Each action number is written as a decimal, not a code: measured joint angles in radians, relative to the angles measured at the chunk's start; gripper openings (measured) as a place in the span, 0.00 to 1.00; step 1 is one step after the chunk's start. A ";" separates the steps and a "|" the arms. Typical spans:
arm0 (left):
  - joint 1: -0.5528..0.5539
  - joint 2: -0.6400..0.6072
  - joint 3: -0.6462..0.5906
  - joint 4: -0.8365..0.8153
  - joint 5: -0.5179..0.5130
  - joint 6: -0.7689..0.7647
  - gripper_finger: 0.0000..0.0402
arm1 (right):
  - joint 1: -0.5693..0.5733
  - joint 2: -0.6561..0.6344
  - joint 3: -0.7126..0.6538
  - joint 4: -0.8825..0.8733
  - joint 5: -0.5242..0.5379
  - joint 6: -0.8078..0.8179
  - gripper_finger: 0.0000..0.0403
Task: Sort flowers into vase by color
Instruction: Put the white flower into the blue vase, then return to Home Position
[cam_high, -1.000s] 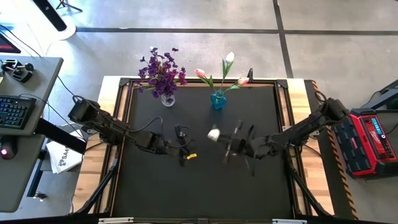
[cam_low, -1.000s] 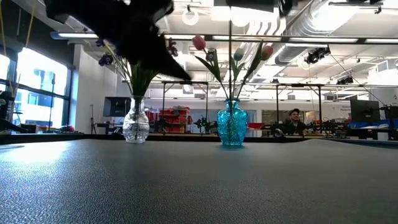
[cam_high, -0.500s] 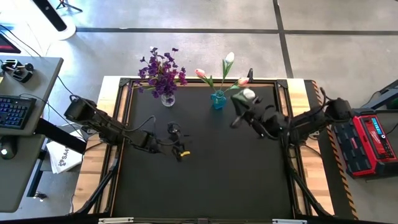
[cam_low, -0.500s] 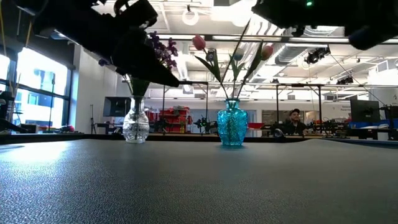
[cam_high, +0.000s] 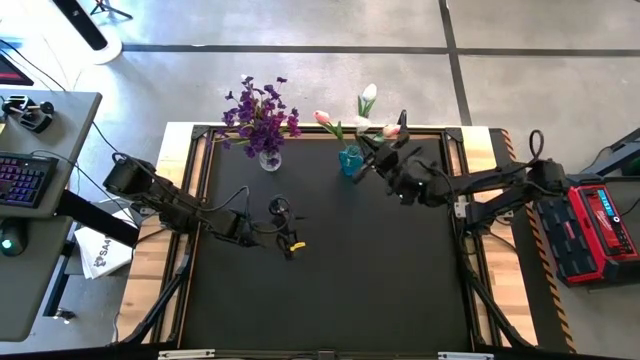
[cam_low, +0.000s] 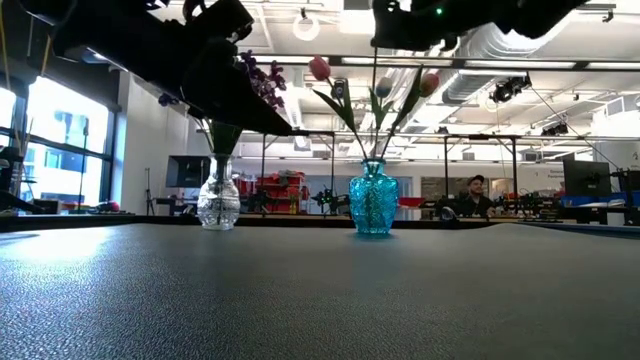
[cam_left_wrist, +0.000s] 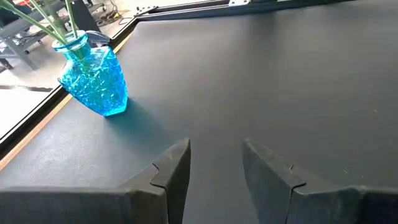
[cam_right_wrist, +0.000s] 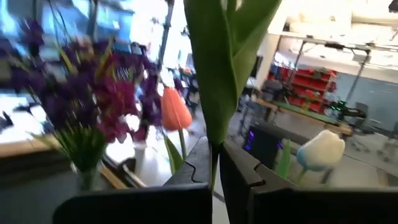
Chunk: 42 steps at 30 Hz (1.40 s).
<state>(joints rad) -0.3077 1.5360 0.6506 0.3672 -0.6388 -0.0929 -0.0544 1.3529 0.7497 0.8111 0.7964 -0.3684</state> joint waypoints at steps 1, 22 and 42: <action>0.000 0.000 0.000 -0.001 0.000 -0.001 0.33 | 0.000 0.000 0.018 -0.053 0.014 0.002 0.00; -0.034 -0.052 0.000 -0.009 -0.001 -0.036 0.33 | -0.165 -0.020 0.054 -0.405 -0.140 0.347 0.25; -0.176 -0.486 -0.061 -0.248 -0.209 0.026 0.33 | 0.339 -0.479 0.054 -1.067 -0.292 0.458 0.47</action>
<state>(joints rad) -0.4839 1.0502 0.5895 0.1197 -0.8480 -0.0669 0.2843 0.8743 0.8036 -0.2559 0.5040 0.0895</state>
